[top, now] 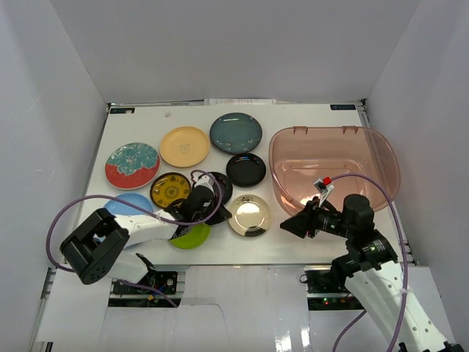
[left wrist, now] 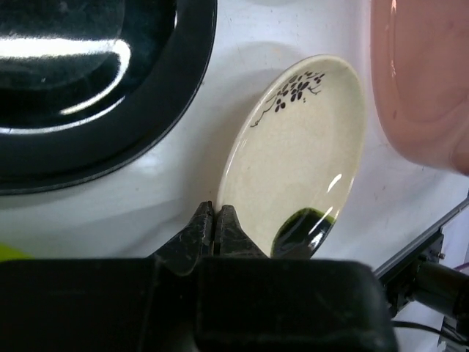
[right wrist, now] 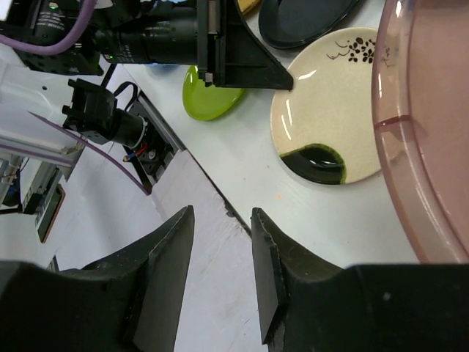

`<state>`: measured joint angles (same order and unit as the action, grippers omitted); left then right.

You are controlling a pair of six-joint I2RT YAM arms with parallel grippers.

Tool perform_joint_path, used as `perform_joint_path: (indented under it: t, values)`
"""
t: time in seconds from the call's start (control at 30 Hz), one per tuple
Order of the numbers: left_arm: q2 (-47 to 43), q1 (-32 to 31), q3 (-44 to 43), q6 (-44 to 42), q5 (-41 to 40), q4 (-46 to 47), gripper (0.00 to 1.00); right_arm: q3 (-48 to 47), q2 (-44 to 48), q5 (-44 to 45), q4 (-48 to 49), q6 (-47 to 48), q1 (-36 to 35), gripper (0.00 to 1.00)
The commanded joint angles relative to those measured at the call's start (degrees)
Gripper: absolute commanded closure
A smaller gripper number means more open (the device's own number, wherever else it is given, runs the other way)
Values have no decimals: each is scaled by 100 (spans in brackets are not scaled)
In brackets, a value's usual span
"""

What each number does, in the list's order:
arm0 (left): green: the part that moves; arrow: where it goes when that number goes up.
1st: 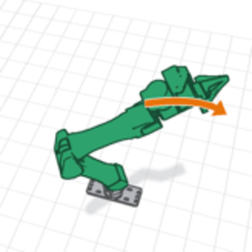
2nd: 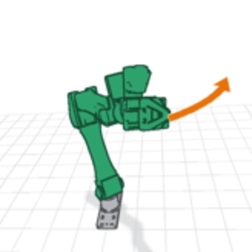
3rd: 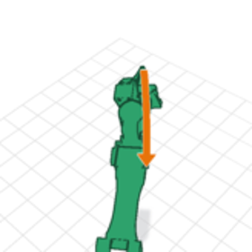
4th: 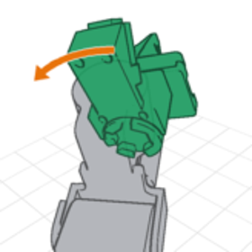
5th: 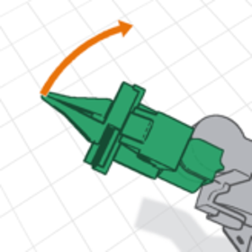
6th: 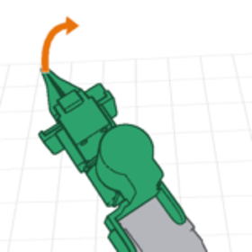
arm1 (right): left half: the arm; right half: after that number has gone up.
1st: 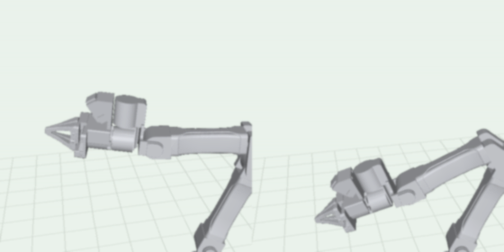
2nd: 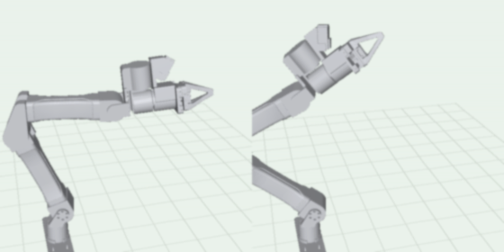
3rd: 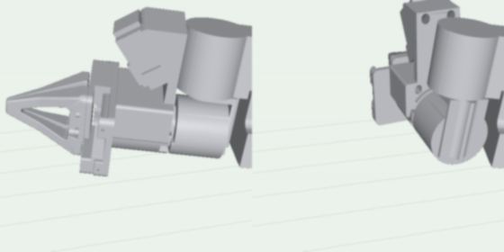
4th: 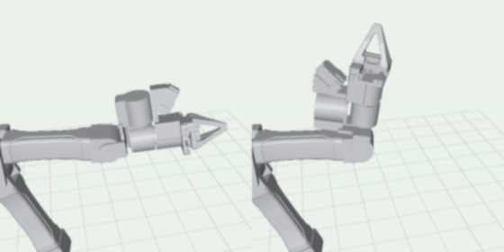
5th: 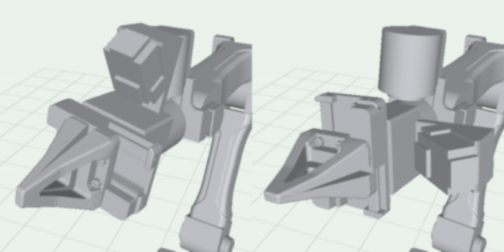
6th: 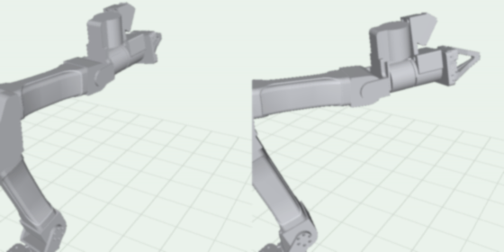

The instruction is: Place the plates into the plastic bin on the countertop

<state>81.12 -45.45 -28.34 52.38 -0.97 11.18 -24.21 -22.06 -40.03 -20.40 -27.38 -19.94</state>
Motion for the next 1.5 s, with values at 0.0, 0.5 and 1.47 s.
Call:
perform_joint_path:
  t: [0.0,0.5,1.47]
  values:
    - [-719,-60,214,-131,78,-37,100,74,-43,591,300,-250,-473,56]
    - [-4524,19,-918,-562,-1782,-2954,100,540,-1246,3306,1889,-1681,-3049,30]
    - [-6082,28,-1429,-1353,-1643,-3596,100,-2298,-8876,7747,5478,-5655,-4360,54]
